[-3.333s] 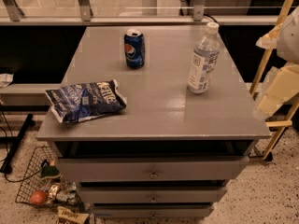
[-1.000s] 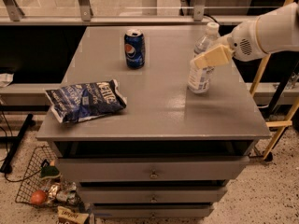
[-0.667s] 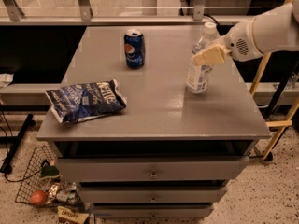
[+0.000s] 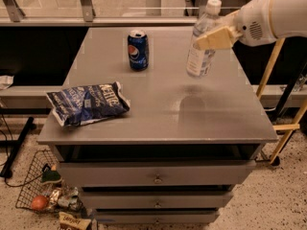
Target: Move blue plastic bottle near pepsi can
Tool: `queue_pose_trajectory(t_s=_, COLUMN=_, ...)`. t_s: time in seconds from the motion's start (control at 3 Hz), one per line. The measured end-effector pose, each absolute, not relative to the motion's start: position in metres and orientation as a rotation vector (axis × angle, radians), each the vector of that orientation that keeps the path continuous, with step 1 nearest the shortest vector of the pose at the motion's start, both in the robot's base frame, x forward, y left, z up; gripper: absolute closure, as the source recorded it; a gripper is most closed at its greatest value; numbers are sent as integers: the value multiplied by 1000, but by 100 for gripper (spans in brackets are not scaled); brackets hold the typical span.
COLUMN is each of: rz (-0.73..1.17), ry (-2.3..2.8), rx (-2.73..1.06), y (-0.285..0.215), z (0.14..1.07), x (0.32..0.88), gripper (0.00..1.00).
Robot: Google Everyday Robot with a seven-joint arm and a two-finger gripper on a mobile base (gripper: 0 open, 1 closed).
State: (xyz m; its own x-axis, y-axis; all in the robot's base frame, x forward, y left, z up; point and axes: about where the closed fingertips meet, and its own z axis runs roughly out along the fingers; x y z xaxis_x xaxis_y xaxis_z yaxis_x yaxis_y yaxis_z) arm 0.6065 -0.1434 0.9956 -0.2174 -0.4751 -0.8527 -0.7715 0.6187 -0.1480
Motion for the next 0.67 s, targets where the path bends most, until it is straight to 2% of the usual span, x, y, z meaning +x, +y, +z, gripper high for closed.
queue_pose_trajectory(t_s=0.33, rz=376, ry=1858, rx=-1003, y=-142, z=1001, x=607, gripper=100)
queue_pose_trajectory(t_s=0.67, rz=380, ry=1849, rx=-1034, y=-126, z=1002, x=622, gripper=100)
